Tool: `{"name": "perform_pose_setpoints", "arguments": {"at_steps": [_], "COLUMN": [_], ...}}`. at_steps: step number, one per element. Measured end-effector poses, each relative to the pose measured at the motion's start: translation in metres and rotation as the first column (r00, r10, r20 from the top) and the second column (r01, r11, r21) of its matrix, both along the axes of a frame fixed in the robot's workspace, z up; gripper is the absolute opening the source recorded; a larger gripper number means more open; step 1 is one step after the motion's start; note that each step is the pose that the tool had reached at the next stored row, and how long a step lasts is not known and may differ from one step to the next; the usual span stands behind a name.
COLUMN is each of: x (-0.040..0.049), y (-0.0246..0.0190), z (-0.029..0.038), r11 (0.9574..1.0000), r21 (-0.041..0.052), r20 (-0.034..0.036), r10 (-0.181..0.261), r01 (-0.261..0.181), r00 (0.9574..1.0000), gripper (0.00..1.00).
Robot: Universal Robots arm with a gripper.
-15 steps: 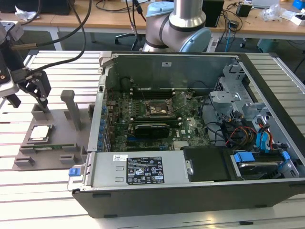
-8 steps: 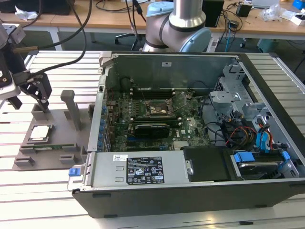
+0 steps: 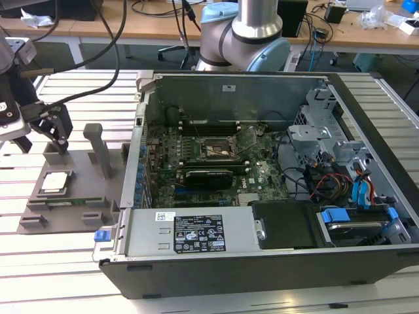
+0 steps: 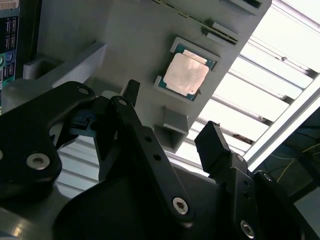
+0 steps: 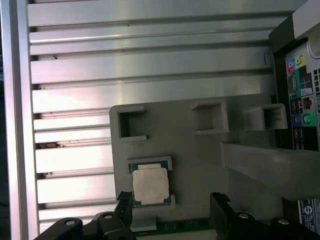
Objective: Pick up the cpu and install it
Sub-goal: 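Pick up the cpu and move it towards the insertion slot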
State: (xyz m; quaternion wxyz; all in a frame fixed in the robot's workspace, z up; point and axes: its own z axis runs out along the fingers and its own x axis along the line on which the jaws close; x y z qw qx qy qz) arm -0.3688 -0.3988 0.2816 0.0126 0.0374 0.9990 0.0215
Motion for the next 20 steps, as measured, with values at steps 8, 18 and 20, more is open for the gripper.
{"name": "perform_pose_setpoints", "arguments": {"at_steps": [8,18,20], "x": [-0.0001,-0.0010,-0.0010], "y": [0.0001,0.0008,0.0008], "z": [-0.0052,-0.0121,-0.0132], "r11": [0.9999,0.9975,0.9974], "r21": [-0.0104,-0.0694,-0.0694], "r20": [-0.0002,-0.0003,-0.0002], "r10": [0.000,0.016,0.021], "r01": [0.000,-0.016,-0.021], "r00": [1.0000,0.9999,0.9998], "gripper": [0.72,0.72,0.72]}}
